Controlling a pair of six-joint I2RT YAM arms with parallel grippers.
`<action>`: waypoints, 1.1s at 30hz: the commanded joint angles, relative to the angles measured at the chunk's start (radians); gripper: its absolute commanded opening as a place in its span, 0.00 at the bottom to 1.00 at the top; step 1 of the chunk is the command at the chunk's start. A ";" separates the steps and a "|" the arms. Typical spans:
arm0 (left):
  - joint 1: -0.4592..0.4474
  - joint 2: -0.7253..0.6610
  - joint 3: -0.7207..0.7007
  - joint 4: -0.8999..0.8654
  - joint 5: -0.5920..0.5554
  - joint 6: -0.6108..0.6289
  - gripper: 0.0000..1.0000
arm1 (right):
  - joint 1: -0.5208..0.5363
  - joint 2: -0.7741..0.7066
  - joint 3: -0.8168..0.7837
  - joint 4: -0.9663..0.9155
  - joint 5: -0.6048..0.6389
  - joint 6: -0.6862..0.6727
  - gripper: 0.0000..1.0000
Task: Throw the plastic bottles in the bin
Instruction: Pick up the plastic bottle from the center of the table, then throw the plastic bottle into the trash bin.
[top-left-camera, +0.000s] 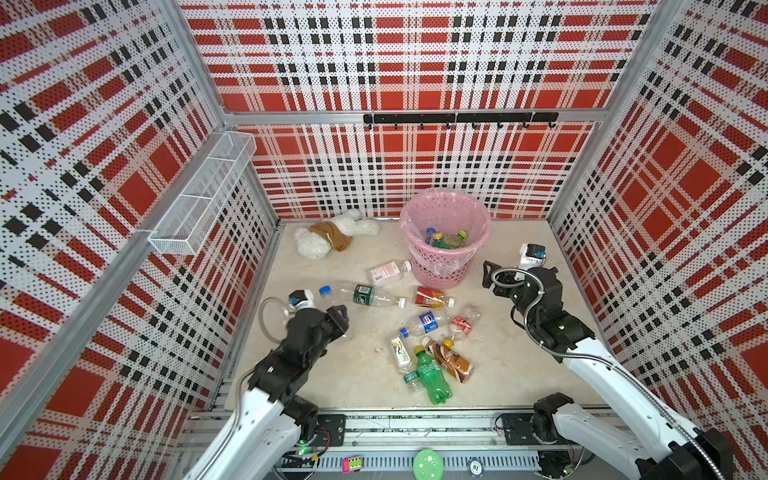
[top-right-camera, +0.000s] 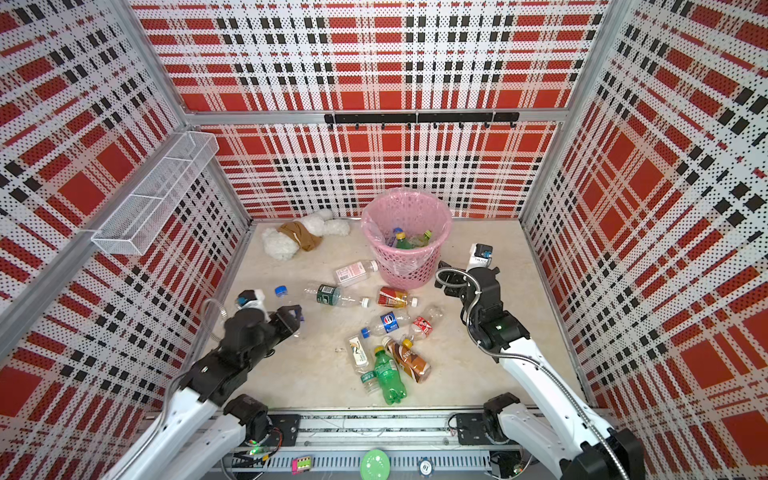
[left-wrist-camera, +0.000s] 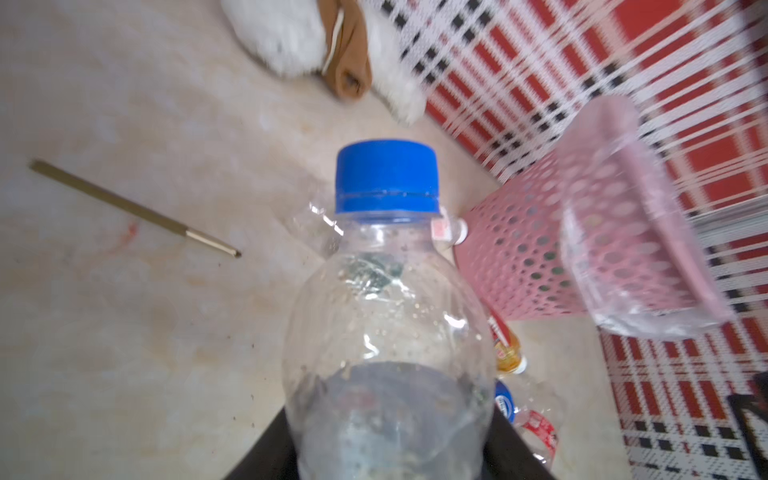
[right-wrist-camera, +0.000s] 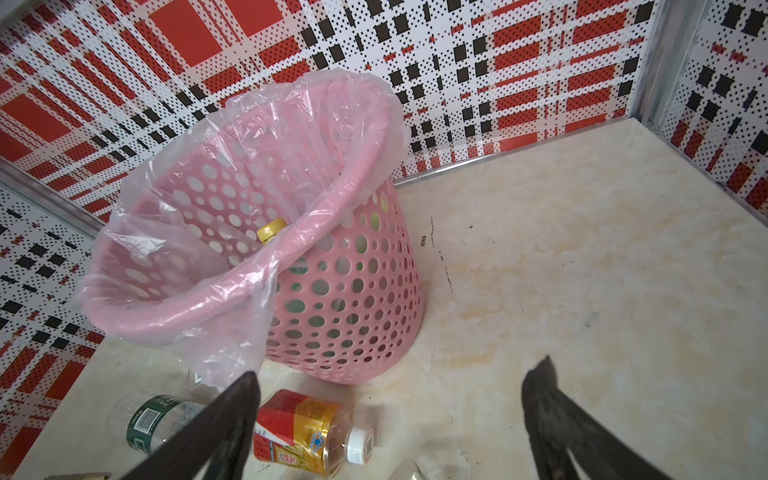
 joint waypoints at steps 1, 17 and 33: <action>0.094 -0.027 0.087 -0.072 0.061 0.110 0.51 | -0.004 0.001 -0.007 0.070 -0.007 0.022 1.00; -0.282 0.982 0.839 0.439 0.105 0.502 0.51 | -0.012 -0.218 -0.105 -0.159 0.054 0.067 1.00; -0.312 1.720 1.650 0.396 0.221 0.464 0.51 | -0.017 -0.324 -0.178 -0.229 0.065 0.100 1.00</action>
